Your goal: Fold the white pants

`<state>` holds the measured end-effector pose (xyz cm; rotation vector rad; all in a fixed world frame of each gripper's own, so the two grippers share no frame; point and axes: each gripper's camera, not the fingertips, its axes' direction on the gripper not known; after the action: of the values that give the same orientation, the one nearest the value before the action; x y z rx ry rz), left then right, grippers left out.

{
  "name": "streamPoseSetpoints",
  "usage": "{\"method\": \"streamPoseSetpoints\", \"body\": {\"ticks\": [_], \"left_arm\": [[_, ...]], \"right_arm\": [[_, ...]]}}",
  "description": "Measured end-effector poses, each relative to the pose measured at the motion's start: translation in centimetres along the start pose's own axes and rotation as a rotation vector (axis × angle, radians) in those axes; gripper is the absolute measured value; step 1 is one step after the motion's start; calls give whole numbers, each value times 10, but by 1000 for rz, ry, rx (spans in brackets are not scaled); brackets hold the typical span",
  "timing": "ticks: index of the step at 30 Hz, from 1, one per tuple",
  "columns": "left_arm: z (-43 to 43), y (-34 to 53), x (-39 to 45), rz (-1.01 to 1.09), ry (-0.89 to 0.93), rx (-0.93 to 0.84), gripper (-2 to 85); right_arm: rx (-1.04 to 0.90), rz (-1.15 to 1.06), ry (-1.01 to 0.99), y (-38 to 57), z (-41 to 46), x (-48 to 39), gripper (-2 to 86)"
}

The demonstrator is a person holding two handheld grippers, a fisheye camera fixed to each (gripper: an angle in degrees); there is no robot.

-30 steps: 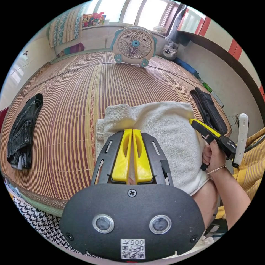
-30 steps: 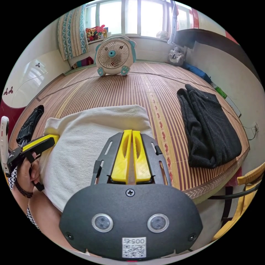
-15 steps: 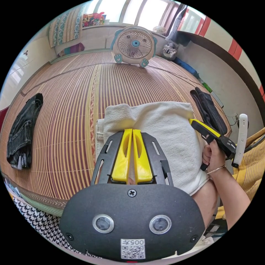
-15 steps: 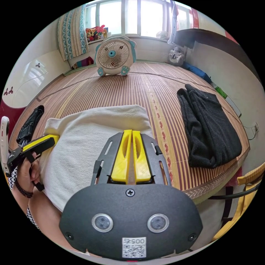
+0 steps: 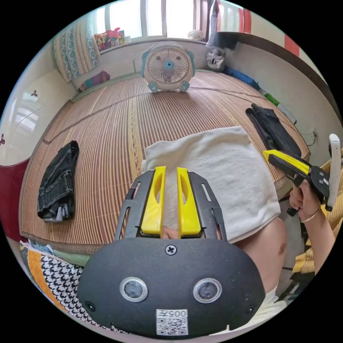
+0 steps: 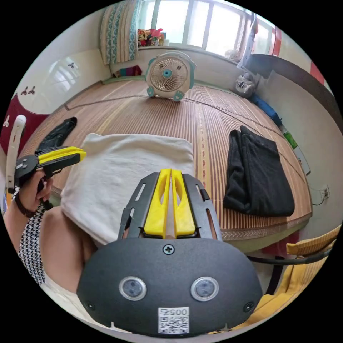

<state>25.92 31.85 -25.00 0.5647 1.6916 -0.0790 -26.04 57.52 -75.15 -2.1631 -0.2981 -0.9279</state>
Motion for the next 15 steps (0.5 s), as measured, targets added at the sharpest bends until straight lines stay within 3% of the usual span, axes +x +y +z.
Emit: {"method": "streamPoseSetpoints", "body": {"ticks": [7,15], "left_arm": [[-68,56,-75,-114,123,117,99],[-52,110,-122,-254,276,98,131]], "right_arm": [[38,63,-58,67,-38,31,-2],[41,104,-43,100,-41,65,49]]}}
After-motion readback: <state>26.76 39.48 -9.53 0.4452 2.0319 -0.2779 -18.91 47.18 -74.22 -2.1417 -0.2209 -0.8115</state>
